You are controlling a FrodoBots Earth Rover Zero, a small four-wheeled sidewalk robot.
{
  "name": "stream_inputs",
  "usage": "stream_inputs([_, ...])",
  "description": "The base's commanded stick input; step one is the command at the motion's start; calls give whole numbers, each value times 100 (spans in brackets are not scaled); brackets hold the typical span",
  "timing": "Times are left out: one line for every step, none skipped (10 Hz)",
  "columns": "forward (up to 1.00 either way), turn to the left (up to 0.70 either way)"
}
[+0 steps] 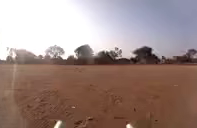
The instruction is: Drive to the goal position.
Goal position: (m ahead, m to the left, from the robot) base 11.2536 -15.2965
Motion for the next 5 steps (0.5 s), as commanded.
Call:
stream_inputs([70,0])
stream_inputs([70,0])
stream_inputs([70,0])
stream_inputs([70,0])
stream_inputs([70,0])
